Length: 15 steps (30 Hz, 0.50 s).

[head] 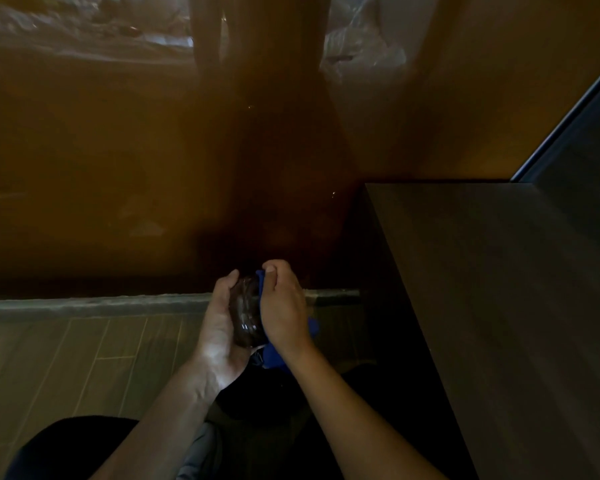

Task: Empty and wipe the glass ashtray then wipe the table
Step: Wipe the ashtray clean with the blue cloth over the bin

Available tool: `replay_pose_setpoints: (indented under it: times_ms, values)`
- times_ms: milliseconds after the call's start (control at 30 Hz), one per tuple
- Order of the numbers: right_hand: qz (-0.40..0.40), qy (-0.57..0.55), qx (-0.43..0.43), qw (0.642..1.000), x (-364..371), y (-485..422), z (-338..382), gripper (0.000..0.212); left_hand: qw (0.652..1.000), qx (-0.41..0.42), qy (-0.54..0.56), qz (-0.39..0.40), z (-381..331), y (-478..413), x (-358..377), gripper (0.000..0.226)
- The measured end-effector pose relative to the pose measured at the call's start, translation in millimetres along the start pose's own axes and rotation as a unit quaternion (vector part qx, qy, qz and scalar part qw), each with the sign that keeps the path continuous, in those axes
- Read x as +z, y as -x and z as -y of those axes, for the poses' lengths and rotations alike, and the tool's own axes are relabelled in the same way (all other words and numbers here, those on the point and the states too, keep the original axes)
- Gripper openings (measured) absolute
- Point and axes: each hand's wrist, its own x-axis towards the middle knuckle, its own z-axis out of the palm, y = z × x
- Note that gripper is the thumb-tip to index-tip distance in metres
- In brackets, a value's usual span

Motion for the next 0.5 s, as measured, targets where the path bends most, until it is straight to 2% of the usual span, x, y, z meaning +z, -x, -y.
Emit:
replay_pose_setpoints:
  times_ms: [133,200,267,300,400,500]
  values:
    - [0.007,-0.019,0.014,1.000,5,5,3,0.027,1.000,0.012,0.007,-0.007,2,-3,-3,0.055]
    - [-0.013,0.034,0.007,0.999,7,8,2,0.027,1.000,0.021,0.016,0.003,2,-4,-5,0.057]
    - [-0.026,0.097,0.016,0.995,10,13,0,0.037,0.999,0.032,0.020,0.009,0,-4,-4,0.060]
    - [-0.011,0.090,0.035,0.995,12,16,-2,0.044,0.999,0.042,0.022,0.008,-1,-4,-5,0.060]
    - [0.083,-0.082,0.115,0.987,16,23,-5,0.069,0.997,0.079,-0.005,0.006,-7,-3,-5,0.051]
    - [0.153,-0.158,0.139,0.966,18,32,-9,0.064,0.993,0.114,-0.035,-0.012,-6,-1,-3,0.046]
